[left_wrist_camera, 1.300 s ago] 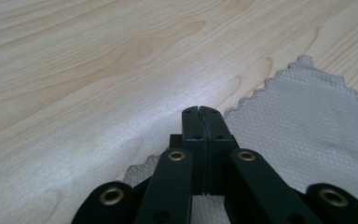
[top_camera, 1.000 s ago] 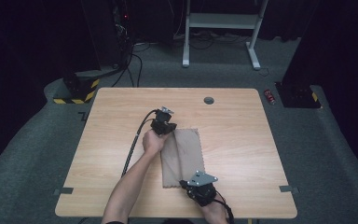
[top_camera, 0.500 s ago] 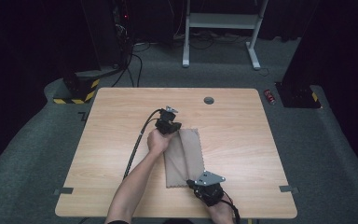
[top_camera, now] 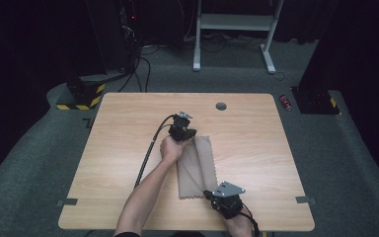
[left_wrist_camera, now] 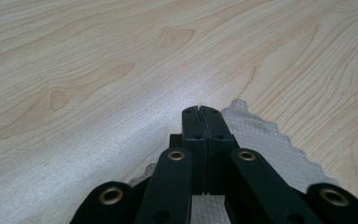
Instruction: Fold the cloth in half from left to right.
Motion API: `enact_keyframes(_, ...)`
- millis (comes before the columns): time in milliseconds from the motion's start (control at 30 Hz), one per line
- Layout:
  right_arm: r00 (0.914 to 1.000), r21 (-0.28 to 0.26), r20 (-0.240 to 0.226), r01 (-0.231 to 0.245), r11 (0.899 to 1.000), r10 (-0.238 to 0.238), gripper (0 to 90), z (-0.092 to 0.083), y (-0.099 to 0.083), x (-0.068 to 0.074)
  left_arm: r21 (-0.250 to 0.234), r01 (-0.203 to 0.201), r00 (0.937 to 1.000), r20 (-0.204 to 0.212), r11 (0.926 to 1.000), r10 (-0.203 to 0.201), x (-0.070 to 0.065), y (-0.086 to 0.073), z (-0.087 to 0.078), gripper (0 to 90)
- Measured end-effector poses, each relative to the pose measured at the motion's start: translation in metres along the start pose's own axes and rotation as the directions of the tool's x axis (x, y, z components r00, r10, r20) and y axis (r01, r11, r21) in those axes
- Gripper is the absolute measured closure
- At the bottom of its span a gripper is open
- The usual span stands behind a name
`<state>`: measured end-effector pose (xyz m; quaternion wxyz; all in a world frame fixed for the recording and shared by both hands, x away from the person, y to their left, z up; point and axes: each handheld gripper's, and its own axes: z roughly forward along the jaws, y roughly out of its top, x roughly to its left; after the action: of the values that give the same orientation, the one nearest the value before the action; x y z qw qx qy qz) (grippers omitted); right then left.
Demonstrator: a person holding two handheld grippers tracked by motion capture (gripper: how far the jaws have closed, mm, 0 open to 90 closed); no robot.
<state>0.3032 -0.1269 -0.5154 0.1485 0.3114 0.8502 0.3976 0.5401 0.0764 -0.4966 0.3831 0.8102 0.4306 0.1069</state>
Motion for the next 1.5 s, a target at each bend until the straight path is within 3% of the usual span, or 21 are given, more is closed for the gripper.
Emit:
enact_keyframes(367, 0.9997, 0.002, 0.019, -0.016, 1.0, 0.016, 90.0, -0.008, -0.003, -0.006, -0.009, 0.002, 0.9999, 0.014, 1.0, -0.002, -0.005, 0.005, 0.005, 89.3)
enact_keyframes(633, 0.9993, 0.001, 0.031, -0.023, 1.0, 0.022, 89.9, -0.014, -0.006, -0.01, 0.0, -0.024, 0.9994, 0.027, 0.9997, 0.024, -0.015, 0.012, 0.012, 89.3)
enact_keyframes(1067, 0.9988, 0.018, 0.041, -0.027, 0.999, 0.026, 89.9, -0.016, -0.009, -0.011, 0.004, -0.033, 0.9987, 0.039, 0.9994, 0.033, -0.024, 0.016, 0.022, 89.2)
enact_keyframes(1467, 0.9971, 0.038, 0.056, -0.053, 0.998, 0.051, 89.4, -0.018, -0.015, -0.018, 0.013, -0.041, 0.9988, 0.028, 0.9991, 0.041, -0.03, 0.017, 0.03, 88.8)
enact_keyframes(1500, 0.9968, 0.044, 0.038, -0.072, 0.996, 0.07, 84.9, -0.018, -0.015, -0.021, 0.011, -0.04, 0.9989, 0.024, 0.9992, 0.039, -0.03, 0.017, 0.032, 88.0)
